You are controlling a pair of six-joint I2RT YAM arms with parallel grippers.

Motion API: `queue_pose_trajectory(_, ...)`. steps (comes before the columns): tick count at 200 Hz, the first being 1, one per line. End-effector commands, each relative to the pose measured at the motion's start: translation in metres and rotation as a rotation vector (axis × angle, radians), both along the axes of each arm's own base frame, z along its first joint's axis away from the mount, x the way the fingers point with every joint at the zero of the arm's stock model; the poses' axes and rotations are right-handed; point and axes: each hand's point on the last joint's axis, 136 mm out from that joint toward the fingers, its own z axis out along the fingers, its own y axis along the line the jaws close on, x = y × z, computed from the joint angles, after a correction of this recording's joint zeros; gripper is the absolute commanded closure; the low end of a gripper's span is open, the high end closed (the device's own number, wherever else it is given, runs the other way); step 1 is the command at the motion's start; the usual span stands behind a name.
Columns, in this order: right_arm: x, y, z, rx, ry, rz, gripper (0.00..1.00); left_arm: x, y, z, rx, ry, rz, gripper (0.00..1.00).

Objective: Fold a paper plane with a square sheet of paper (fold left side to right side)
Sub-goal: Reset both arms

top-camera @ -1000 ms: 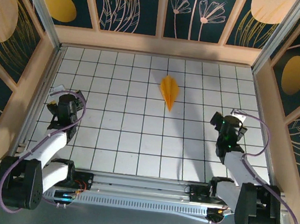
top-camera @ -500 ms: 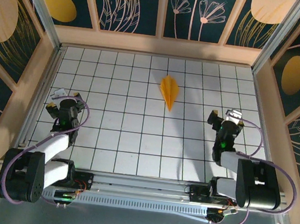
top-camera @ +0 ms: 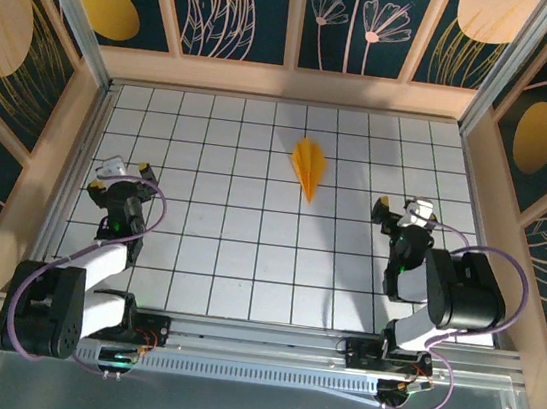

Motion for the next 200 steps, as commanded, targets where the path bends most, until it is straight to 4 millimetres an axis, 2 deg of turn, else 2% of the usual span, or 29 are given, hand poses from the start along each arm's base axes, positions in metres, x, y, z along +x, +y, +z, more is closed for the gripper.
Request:
queue_pose_trajectory(1,0.005,0.000,0.024,-0.006,-0.100,0.019,0.01,0.006,-0.004,0.016,0.021,-0.079,-0.040,0.01)
queue_pose_trajectory(14,0.013,-0.010,0.019,0.037,-0.060,-0.001,0.01,0.008,-0.006,0.017,0.026,-0.089,-0.051,0.01)
queue_pose_trajectory(84,0.013,-0.010,0.019,0.052,-0.060,0.022,0.01,0.022,-0.021,0.020,0.069,-0.158,-0.151,0.01)
queue_pose_trajectory(146,0.013,-0.010,0.019,0.050,-0.061,0.020,0.01,0.019,-0.039,0.004,0.098,-0.189,-0.260,0.01)
queue_pose_trajectory(162,0.013,-0.010,0.019,0.049,-0.060,0.020,0.01,0.026,-0.041,0.000,0.100,-0.153,-0.274,0.01)
queue_pose_trajectory(176,0.013,-0.010,0.019,0.048,-0.061,0.020,0.01,0.040,-0.040,-0.007,0.089,-0.091,-0.269,0.01)
queue_pose_trajectory(200,0.013,-0.010,0.018,0.048,-0.058,0.019,0.01,0.038,-0.039,-0.006,0.090,-0.102,-0.264,0.01)
